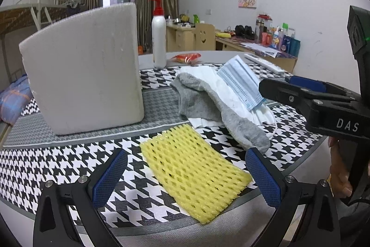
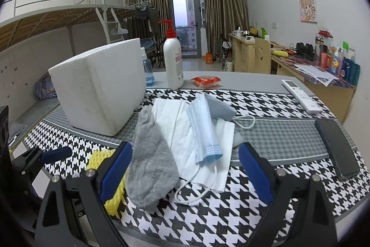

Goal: Organize soft objects
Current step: 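Move left tool to the yellow foam net while right tool approaches the blue mask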

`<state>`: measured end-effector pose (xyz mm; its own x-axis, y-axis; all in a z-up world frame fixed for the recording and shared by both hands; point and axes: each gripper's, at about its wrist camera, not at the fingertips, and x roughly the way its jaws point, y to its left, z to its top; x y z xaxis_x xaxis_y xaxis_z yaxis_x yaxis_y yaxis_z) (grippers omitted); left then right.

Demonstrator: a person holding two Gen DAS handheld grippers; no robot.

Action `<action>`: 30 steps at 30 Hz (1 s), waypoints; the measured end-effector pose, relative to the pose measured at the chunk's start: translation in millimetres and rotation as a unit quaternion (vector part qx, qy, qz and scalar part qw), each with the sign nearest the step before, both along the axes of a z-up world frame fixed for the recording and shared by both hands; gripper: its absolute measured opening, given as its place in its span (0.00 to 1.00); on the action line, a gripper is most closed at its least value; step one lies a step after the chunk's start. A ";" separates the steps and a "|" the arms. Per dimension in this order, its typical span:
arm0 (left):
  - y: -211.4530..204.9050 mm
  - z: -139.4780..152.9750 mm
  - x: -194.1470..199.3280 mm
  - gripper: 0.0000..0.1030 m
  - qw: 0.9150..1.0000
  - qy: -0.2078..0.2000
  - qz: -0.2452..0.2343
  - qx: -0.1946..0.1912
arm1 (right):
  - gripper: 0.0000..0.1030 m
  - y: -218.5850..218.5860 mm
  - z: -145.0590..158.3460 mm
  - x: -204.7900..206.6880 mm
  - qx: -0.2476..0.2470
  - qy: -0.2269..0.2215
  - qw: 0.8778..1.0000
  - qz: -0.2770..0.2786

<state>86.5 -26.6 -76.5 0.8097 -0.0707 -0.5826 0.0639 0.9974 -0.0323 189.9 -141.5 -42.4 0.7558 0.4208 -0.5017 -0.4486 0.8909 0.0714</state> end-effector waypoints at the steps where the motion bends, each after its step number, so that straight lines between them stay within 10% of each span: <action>1: -1.2 -1.3 3.5 0.99 1.000 0.003 0.002 0.000 | 0.89 -0.1 -0.7 2.4 -0.001 0.004 1.000 -0.002; 21: -8.8 -10.7 29.2 0.98 1.000 0.027 0.004 -0.003 | 0.72 -1.1 -7.5 39.7 -0.022 0.046 0.999 -0.015; 30: -14.8 -17.7 41.6 0.75 0.998 0.061 0.013 0.012 | 0.61 -4.7 -11.8 57.6 -0.019 0.067 0.997 -0.014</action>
<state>128.0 -41.5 -94.2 0.7344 -0.0367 -0.6778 0.0359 0.9992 -0.0153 247.5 -146.2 -54.2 0.6921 0.3792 -0.6142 -0.4128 0.9059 0.0942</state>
